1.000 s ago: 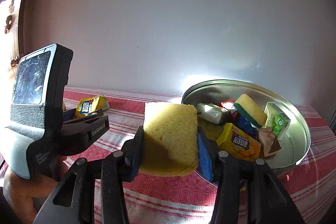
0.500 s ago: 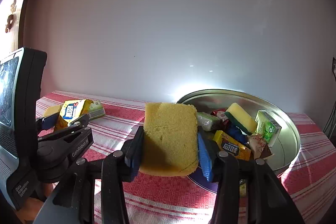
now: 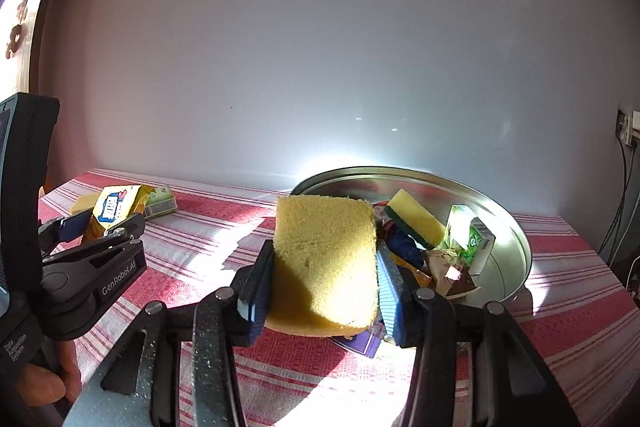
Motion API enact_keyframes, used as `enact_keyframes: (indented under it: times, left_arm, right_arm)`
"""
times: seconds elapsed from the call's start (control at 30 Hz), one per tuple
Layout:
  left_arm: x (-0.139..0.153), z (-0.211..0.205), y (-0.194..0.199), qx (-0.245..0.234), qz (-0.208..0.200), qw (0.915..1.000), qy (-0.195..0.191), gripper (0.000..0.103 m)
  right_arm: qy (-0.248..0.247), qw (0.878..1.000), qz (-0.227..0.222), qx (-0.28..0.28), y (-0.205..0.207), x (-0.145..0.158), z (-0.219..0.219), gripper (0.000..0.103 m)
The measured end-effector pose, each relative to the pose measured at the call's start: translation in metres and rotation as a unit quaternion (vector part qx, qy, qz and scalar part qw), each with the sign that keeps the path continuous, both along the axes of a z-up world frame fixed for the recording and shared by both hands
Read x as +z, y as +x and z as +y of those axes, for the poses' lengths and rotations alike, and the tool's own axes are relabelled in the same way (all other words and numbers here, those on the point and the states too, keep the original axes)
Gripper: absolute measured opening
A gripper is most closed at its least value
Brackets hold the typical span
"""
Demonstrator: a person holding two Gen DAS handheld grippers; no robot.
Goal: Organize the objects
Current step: 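Carry the yellow sponge and yellow cracker pack over the blue tin with both tools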
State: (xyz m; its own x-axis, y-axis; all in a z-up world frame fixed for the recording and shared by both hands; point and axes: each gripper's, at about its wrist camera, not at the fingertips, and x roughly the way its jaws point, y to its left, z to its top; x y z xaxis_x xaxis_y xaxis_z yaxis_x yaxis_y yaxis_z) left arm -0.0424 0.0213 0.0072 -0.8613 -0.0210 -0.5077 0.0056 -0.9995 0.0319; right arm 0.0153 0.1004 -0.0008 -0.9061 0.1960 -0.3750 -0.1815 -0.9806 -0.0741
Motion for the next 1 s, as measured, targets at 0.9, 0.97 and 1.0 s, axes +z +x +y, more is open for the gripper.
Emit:
enact_keyframes:
  times: [0.9, 0.97, 1.0]
  left_arm:
    - [0.047, 0.059, 0.026, -0.059, 0.072, 0.9954, 0.022, 0.049]
    - [0.051, 0.067, 0.025, -0.067, 0.076, 0.9947, 0.022, 0.049]
    - [0.052, 0.071, 0.025, -0.072, 0.076, 0.9942, 0.023, 0.049]
  right_arm:
    - [-0.018, 0.995, 0.053, -0.088, 0.017, 0.024, 0.079, 0.049]
    - [-0.018, 0.994, 0.058, -0.095, 0.018, 0.026, 0.083, 0.049]
    - [-0.018, 0.993, 0.061, -0.098, 0.019, 0.027, 0.086, 0.049]
